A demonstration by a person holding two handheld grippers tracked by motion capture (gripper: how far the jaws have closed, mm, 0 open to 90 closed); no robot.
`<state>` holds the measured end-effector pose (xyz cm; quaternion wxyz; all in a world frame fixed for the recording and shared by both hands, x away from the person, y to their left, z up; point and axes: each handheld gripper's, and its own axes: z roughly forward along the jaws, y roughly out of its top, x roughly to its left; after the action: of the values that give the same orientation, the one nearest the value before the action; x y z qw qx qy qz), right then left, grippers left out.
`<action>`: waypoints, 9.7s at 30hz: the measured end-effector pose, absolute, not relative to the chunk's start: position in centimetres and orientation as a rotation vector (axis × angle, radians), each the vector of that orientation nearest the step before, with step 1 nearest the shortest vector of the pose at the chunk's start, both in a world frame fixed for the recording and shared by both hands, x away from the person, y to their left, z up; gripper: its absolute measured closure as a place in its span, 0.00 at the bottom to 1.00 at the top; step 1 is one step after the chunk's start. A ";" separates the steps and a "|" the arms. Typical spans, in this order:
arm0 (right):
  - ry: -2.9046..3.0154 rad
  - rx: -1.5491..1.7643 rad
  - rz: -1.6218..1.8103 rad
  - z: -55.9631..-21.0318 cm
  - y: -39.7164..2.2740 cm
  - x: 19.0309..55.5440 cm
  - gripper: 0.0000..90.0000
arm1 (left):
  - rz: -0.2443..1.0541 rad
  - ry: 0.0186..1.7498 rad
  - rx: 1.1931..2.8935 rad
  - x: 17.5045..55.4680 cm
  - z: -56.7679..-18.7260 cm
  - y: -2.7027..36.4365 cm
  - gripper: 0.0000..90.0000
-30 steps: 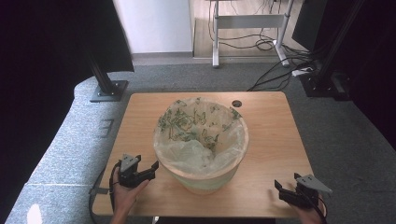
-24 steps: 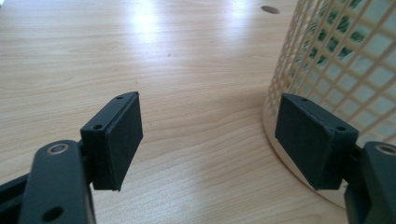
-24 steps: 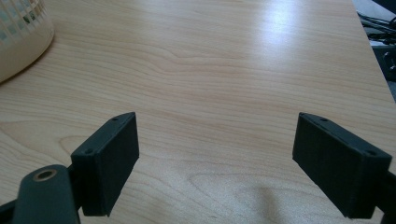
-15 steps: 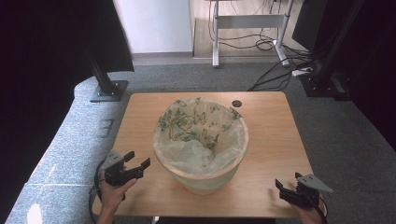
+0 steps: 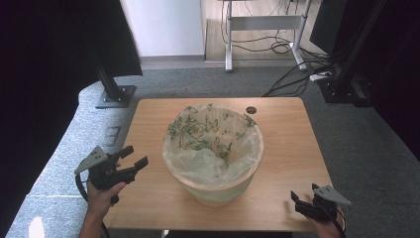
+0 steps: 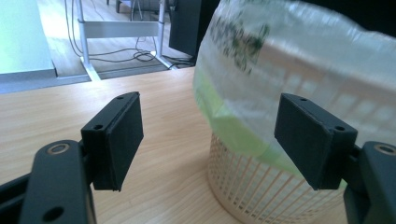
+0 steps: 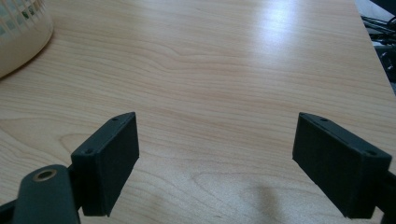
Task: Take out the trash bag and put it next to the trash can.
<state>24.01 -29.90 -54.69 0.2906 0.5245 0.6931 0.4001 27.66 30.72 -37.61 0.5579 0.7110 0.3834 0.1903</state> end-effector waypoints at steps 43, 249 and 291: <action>1.877 1.372 1.070 -54.8 -29.7 23.9 0.16 | 0.309 0.662 1.888 34.9 -32.1 23.1 0.38; 2.237 0.915 1.497 -32.2 -19.0 36.9 0.92 | 0.263 0.614 1.790 33.4 -29.5 21.8 0.99; 1.968 0.759 1.698 -30.3 -18.7 34.8 0.99 | 0.295 0.624 1.788 33.8 -27.6 20.9 1.00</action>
<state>34.84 -18.69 -30.33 0.2153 0.2736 0.7099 0.6123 33.79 20.93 -27.60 0.5748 0.7634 0.2662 0.1261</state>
